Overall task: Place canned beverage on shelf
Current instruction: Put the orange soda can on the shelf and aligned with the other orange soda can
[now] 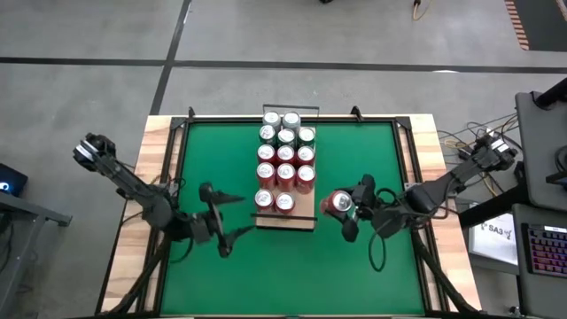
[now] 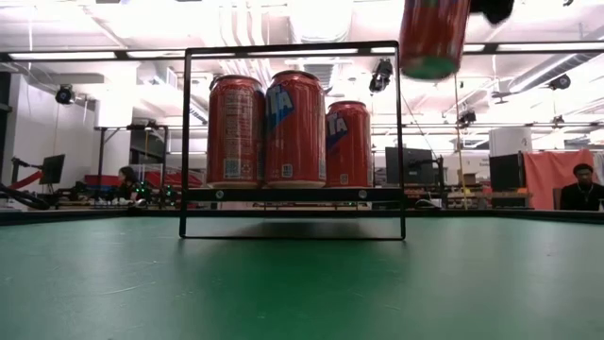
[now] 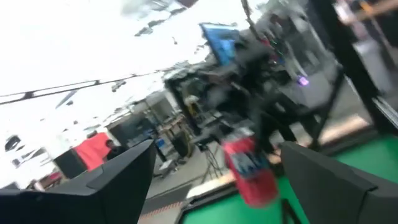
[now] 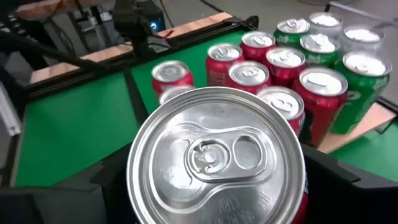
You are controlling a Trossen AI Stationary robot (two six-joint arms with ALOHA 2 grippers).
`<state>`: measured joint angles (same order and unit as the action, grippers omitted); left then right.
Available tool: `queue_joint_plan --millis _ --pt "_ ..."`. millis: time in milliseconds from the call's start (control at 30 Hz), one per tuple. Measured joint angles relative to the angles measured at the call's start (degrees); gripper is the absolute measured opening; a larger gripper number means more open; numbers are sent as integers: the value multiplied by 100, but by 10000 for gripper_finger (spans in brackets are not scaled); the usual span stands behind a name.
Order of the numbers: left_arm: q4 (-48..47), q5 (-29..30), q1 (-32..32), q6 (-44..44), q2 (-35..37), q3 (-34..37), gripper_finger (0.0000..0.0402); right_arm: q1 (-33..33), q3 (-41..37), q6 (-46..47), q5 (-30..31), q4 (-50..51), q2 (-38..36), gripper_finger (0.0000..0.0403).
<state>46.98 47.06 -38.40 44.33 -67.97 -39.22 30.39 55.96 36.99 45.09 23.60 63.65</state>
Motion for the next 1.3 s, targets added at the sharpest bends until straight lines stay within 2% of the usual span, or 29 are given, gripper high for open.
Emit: queue_joint_plan --millis 100,333,567,767,967,1300 --pt "230 57 42 -20 353 344 329 -151 -475 118 -9 -439 -2 299" --pt "448 57 105 135 822 909 329 -350 -952 1096 -12 -562 76 299" --pt "446 47 130 169 923 1064 329 -479 -919 1171 -2 -971 525 299" --pt "443 45 143 170 916 1077 329 -699 -619 1000 -10 -936 954 299" --pt "442 45 143 169 912 1077 329 -860 -314 888 -55 -918 1113 299" --pt "442 42 143 169 910 1077 329 -981 -277 1102 -139 -945 1363 299"
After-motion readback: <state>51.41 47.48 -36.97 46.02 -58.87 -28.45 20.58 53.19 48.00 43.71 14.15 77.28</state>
